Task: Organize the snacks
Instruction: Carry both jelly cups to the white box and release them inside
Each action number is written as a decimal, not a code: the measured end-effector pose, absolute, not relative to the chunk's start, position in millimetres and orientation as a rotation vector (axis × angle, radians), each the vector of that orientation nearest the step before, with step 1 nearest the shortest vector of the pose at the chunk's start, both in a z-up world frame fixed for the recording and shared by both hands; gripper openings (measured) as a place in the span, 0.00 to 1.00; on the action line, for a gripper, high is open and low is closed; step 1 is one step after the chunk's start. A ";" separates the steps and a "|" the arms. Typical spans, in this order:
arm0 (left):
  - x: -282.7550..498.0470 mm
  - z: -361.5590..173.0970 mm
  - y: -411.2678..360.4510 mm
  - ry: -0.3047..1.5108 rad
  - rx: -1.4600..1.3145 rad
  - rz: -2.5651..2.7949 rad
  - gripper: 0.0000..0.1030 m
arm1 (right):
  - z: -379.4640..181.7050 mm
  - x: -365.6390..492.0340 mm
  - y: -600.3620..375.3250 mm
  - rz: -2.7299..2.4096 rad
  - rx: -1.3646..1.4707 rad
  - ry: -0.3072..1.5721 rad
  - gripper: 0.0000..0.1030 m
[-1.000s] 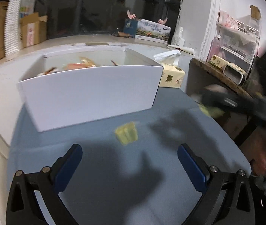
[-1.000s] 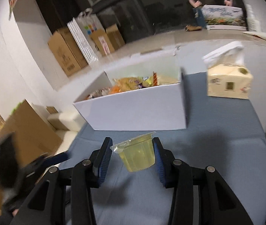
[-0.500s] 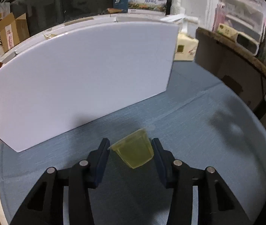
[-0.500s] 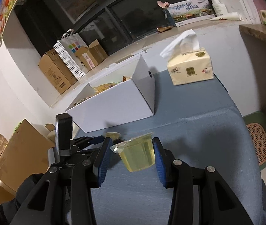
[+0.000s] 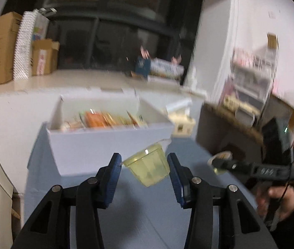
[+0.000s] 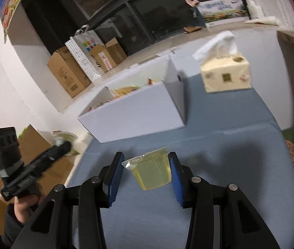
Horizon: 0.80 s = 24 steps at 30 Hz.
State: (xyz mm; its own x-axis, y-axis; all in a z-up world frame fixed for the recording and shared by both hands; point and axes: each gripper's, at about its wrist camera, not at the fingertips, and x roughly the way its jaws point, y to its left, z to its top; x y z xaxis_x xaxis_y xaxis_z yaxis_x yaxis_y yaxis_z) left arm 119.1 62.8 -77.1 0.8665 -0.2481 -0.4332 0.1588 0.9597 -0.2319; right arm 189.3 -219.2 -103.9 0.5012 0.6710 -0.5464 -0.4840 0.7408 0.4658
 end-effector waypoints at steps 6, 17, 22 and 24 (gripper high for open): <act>162.5 -36.2 99.7 0.440 -0.202 -0.183 0.49 | -60.4 222.6 -175.5 0.754 0.196 0.697 0.46; 306.3 -8.2 159.5 0.549 -0.190 -0.015 0.80 | -1.9 350.6 -96.0 0.705 0.111 0.672 0.47; 315.5 -23.4 174.7 0.573 -0.233 0.009 1.00 | -2.1 385.6 -85.8 0.660 0.124 0.733 1.00; 311.2 -26.0 173.9 0.571 -0.214 0.009 1.00 | -5.4 386.5 -87.7 0.653 0.135 0.745 1.00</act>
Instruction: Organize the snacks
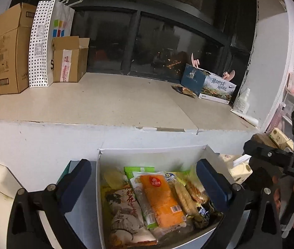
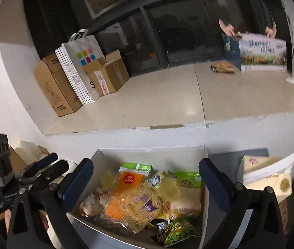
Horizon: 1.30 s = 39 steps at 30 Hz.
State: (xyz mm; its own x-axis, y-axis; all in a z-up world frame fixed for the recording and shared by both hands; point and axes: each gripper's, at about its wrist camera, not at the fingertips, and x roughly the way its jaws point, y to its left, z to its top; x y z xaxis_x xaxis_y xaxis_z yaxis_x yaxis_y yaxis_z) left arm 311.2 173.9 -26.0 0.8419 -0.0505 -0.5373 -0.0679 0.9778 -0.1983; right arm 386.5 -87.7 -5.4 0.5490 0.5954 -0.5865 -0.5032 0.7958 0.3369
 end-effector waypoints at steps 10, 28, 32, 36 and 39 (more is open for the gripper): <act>281.9 -21.3 158.0 0.547 -0.156 0.092 1.00 | -19.8 370.8 -85.0 0.618 0.068 0.744 1.00; 94.3 -19.3 60.9 0.512 -0.077 0.151 1.00 | -9.8 193.3 -138.1 0.634 -0.101 0.593 1.00; 56.8 -15.2 44.7 0.539 -0.106 0.166 1.00 | -4.0 155.8 -158.6 0.686 -0.054 0.605 1.00; 27.0 -6.7 31.2 0.526 -0.123 0.184 1.00 | -4.9 129.3 -175.7 0.685 -0.025 0.665 1.00; 13.7 -3.3 22.4 0.534 -0.118 0.172 1.00 | -3.0 106.6 -191.6 0.678 0.017 0.665 1.00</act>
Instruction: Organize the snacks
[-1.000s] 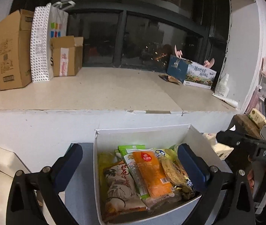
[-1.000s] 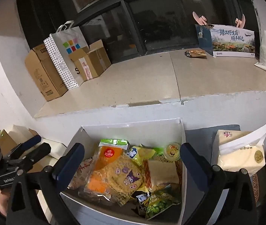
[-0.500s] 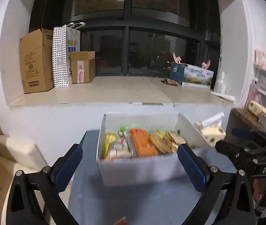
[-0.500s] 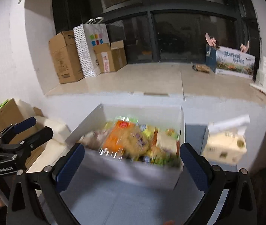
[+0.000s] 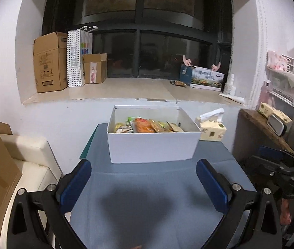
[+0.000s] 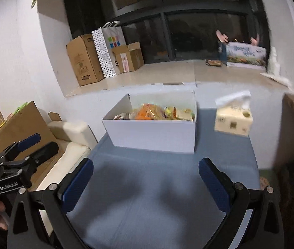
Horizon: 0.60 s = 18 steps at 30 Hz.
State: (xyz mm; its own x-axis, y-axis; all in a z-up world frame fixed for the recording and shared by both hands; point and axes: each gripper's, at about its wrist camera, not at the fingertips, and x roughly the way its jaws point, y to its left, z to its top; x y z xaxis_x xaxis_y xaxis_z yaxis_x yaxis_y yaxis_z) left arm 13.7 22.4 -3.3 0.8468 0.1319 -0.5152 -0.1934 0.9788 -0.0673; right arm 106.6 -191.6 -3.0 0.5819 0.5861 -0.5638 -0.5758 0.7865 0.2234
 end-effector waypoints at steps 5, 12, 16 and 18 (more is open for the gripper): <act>10.3 0.0 11.7 0.549 -0.127 0.142 1.00 | -0.4 84.1 -199.3 0.645 -0.020 0.653 1.00; 9.3 3.2 1.5 0.553 -0.112 0.123 1.00 | -0.2 81.7 -201.3 0.635 -0.021 0.653 1.00; 10.2 3.4 3.5 0.562 -0.120 0.126 1.00 | 0.0 80.3 -201.5 0.635 -0.026 0.651 1.00; 9.7 3.3 4.7 0.563 -0.125 0.126 1.00 | 0.6 80.0 -201.1 0.636 -0.028 0.650 1.00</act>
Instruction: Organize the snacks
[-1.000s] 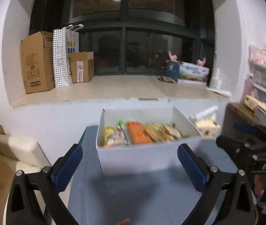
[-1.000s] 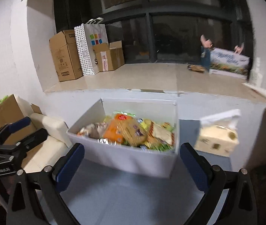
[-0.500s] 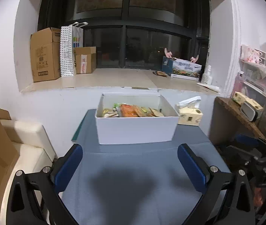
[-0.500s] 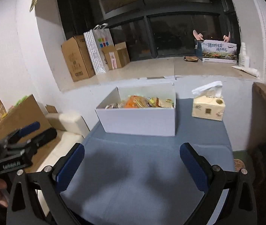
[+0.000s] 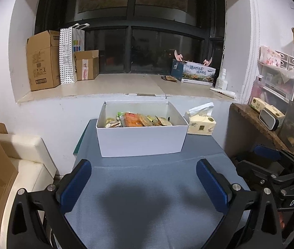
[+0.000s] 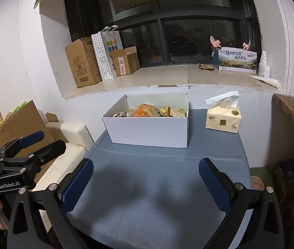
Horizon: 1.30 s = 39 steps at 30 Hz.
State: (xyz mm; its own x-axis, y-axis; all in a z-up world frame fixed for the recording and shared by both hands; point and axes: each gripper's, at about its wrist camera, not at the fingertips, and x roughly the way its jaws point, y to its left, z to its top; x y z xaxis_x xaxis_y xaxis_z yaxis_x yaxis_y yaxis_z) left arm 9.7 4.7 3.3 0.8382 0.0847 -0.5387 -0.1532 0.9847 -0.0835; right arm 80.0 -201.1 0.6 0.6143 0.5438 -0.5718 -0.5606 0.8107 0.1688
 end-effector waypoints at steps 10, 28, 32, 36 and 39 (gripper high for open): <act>9.0 3.3 6.7 0.572 -0.128 0.128 1.00 | 2.5 75.0 -196.6 0.642 -0.048 0.644 1.00; 6.9 3.8 4.5 0.574 -0.121 0.123 1.00 | 3.4 73.5 -197.7 0.648 -0.041 0.640 1.00; 7.5 3.5 4.4 0.577 -0.119 0.126 1.00 | 3.3 72.7 -198.2 0.648 -0.041 0.639 1.00; 6.6 2.7 4.2 0.582 -0.118 0.127 1.00 | 3.3 72.6 -198.1 0.649 -0.043 0.637 1.00; 6.5 2.9 4.2 0.583 -0.119 0.127 1.00 | 3.8 72.2 -198.3 0.651 -0.045 0.636 1.00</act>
